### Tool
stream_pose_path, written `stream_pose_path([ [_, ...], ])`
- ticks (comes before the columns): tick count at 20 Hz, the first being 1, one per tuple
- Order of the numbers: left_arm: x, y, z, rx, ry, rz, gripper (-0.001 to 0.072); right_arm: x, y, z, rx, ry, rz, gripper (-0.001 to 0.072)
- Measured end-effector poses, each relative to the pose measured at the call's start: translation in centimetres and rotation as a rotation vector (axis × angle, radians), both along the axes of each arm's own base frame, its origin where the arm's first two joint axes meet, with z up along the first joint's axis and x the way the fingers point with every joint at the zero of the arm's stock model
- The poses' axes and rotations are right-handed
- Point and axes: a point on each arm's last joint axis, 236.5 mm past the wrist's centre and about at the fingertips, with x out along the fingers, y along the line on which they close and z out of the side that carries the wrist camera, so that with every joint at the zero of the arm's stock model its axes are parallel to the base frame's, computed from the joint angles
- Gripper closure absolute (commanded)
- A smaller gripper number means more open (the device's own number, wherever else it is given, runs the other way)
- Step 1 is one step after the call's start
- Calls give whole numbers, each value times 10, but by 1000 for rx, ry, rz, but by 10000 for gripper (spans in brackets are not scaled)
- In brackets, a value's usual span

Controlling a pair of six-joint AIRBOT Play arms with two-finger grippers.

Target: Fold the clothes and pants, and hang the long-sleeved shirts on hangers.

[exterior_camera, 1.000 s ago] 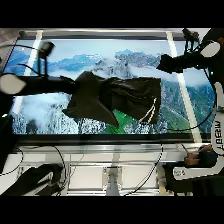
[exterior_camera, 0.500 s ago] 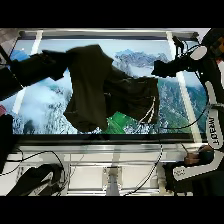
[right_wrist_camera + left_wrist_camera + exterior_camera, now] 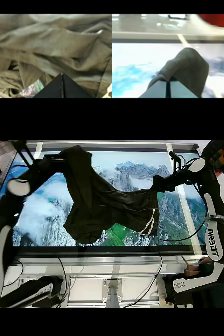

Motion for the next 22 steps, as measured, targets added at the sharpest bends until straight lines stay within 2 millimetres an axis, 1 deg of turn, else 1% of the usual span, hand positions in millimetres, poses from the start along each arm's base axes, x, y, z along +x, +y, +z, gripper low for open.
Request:
stream_pose_path([
  [1,17,12,-21,17,17,44,429,-3,1,-1,0,12,7,687],
  [2,29,21,-41,30,37,75,137,-5,1,-1,0,18,11,687],
  [3,39,28,-61,44,61,96,48,-7,1,-2,0,26,15,687],
  [4,45,32,-75,50,81,109,48,-9,1,-2,0,34,19,687],
  [5,50,36,-85,58,90,122,49,-10,2,-3,1,38,22,687],
  [7,53,42,-91,59,93,139,65,-12,2,-4,0,49,28,687],
  [8,53,42,-87,61,86,140,117,-13,2,-4,0,51,29,687],
  [9,50,41,-82,61,82,131,346,-14,2,-4,0,53,30,688],
  [10,45,38,-76,60,84,116,656,-14,2,-4,-1,54,31,687],
  [11,38,33,-71,63,95,86,699,-14,1,-4,-3,53,31,687],
  [13,22,19,-65,79,126,17,699,-10,1,-4,-5,40,24,687],
  [14,14,13,-66,90,150,-19,698,-8,0,-3,-6,32,20,688],
  [15,4,4,-69,99,184,-63,699,-6,0,-3,-7,24,15,688],
  [16,-6,-6,-76,111,227,-113,680,-3,-1,-2,-8,12,8,688],
  [17,-19,-19,-88,128,283,-176,498,-1,-1,-2,-9,5,4,688],
  [18,-32,-32,-98,141,335,-234,397,1,-2,-1,-9,-3,0,687],
  [20,-51,-54,-114,129,424,-307,342,3,-2,-1,-10,-11,-5,687],
  [22,-64,-76,-128,96,498,-347,342,4,-2,0,-9,-17,-8,687],
])
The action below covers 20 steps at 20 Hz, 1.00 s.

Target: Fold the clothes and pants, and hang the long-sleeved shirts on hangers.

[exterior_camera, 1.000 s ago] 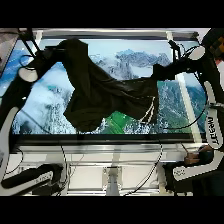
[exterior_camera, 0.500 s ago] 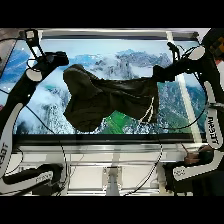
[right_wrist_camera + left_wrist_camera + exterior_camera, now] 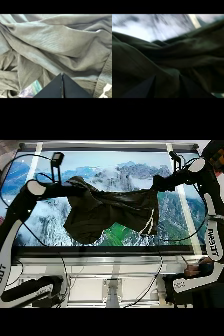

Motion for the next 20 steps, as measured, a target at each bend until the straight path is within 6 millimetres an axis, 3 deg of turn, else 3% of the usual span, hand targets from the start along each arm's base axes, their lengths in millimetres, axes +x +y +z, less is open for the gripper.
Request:
stream_pose_path([
  [5,-8,-38,-46,-70,183,35,342,2,0,0,0,-6,-4,687],
  [10,0,-47,-88,-155,344,177,343,2,0,1,-4,-12,5,687],
  [20,14,-37,-85,-240,377,324,343,-6,2,-1,-17,-9,69,687],
])
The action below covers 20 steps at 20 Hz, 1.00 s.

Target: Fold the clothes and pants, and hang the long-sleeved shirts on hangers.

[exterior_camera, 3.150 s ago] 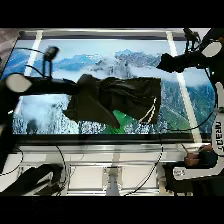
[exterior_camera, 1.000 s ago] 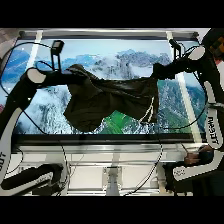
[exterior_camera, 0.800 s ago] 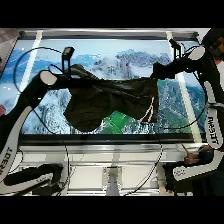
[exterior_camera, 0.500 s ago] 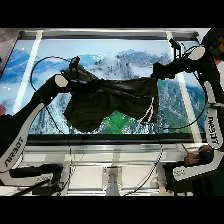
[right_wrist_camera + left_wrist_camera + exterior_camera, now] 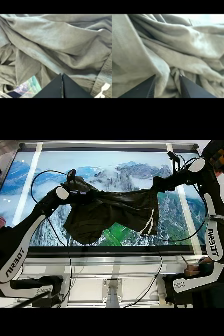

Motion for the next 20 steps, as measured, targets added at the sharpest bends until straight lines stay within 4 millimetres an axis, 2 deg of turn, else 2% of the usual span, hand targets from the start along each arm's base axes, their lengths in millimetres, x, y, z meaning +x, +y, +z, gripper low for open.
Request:
stream_pose_path([
  [7,1,19,-10,16,57,65,343,-4,1,-1,0,13,16,687],
  [14,12,14,-24,-28,93,107,348,-5,1,-1,0,14,19,687],
  [15,15,11,-24,-41,96,112,411,-5,1,-1,0,14,19,687],
  [16,18,9,-24,-51,97,114,629,-5,1,-1,0,14,19,688],
  [17,20,8,-24,-56,95,114,699,-5,1,-1,0,14,19,688],
  [20,24,5,-19,-46,61,78,701,-4,0,-1,-7,2,32,690],
])
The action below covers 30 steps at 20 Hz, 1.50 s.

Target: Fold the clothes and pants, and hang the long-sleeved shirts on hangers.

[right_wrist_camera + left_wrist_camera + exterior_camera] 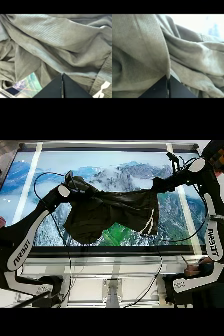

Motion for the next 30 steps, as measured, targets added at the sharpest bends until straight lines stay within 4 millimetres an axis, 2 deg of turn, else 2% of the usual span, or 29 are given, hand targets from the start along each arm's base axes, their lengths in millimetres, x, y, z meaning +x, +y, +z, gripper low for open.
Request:
stream_pose_path([
  [3,2,-1,29,31,-99,-64,703,3,-9,-5,12,4,-11,692],
  [6,0,12,81,107,-254,-117,704,3,-24,-24,108,63,-70,691],
  [9,-2,56,129,244,-382,-105,704,-2,-38,-42,236,131,-138,689],
  [12,0,127,151,381,-412,-4,704,-7,-59,-60,249,167,-191,688],
  [17,5,242,152,577,-385,164,701,-17,-88,-86,155,233,-271,678],
  [18,6,260,149,602,-379,193,701,-17,-92,-88,144,237,-282,619],
  [19,8,277,148,624,-377,220,701,-16,-94,-90,139,239,-297,485],
  [20,12,291,148,645,-385,244,700,-16,-96,-91,135,243,-310,383],
  [22,20,313,148,681,-412,283,700,-16,-99,-93,131,254,-337,373],
  [27,46,342,147,753,-510,331,701,-16,-95,-94,128,266,-348,362],
  [30,60,357,130,818,-528,320,701,-15,-86,-94,122,263,-333,362],
])
